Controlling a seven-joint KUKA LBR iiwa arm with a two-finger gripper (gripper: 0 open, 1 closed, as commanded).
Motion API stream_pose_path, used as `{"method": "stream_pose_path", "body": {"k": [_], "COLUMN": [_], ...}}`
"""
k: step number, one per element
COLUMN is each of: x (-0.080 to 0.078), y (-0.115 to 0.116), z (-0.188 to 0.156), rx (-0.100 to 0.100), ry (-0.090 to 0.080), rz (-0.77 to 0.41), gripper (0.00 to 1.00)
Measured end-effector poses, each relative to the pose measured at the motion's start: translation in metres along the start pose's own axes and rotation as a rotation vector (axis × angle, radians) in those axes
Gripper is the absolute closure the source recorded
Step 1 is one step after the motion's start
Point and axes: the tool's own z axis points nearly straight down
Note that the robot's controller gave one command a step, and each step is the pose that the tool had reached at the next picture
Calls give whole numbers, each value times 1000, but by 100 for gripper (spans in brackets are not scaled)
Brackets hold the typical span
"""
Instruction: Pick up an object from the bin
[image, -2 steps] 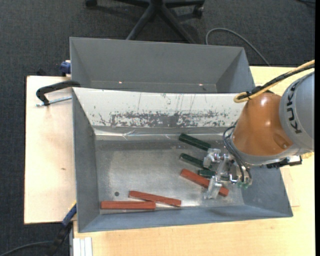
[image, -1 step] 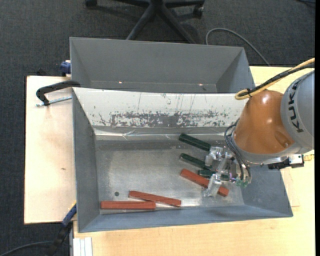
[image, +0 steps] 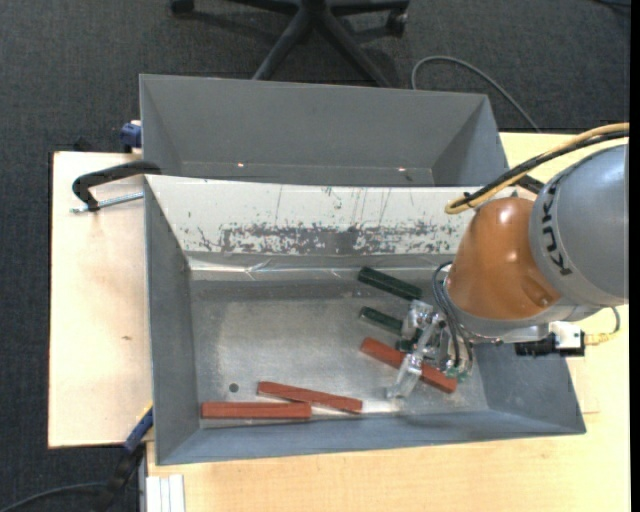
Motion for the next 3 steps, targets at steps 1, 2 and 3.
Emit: {"method": "stream_pose_path", "body": {"k": [1,2,3], "x": [-1,-4,-6], "y": [1,1,3], "z": [-1,-4,-50], "rx": [0,-2,-2], "ry": [-3,-14,-8], "rz": [0,1,-1], "gripper": [0,100,100]}}
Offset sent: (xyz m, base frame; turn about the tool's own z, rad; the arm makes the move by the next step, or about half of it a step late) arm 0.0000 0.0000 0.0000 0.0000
